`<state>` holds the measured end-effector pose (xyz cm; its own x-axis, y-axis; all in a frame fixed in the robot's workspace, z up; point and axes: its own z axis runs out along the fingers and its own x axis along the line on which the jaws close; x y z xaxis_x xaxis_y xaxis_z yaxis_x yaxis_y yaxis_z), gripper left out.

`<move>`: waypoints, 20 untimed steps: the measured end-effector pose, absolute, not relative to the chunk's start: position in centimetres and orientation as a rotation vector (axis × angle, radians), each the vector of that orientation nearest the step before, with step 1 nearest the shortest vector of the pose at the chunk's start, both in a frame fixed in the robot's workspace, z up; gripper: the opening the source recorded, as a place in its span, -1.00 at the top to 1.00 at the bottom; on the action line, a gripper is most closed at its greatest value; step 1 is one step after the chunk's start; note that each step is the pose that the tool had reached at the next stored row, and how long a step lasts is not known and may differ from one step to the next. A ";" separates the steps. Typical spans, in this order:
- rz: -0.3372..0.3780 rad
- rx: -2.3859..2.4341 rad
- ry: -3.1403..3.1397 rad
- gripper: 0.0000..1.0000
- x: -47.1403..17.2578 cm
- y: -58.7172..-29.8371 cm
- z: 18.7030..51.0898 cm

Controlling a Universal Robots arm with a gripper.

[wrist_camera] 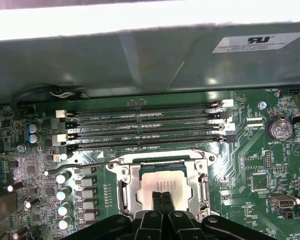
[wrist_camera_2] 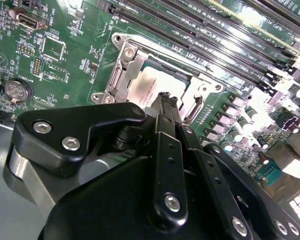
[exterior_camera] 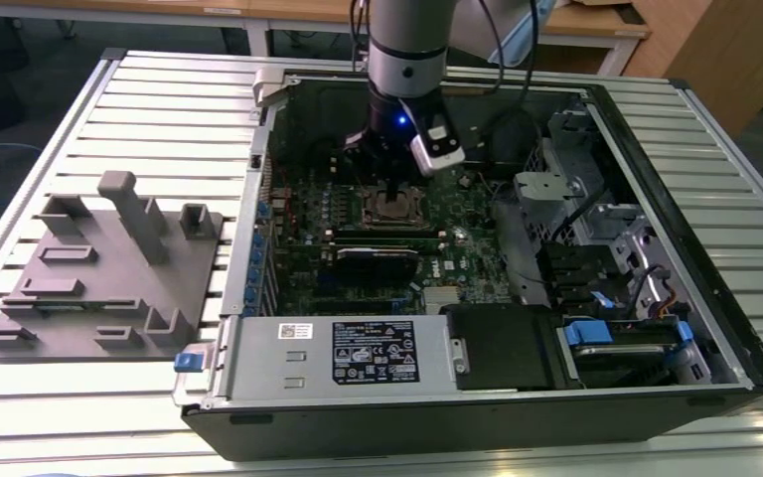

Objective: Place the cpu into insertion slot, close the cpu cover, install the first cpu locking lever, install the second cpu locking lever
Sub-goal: 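Install the first cpu locking lever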

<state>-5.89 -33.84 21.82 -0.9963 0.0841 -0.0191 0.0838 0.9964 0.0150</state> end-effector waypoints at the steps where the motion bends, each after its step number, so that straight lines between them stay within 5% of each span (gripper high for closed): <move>1: 0.022 0.131 3.119 0.79 -5.9 -33.8 21.9; 20: 0.022 0.131 3.119 0.79 -5.9 -33.8 22.6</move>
<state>-5.89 -33.85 22.63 -0.9963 0.0841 -0.0190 0.0838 0.9964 0.0146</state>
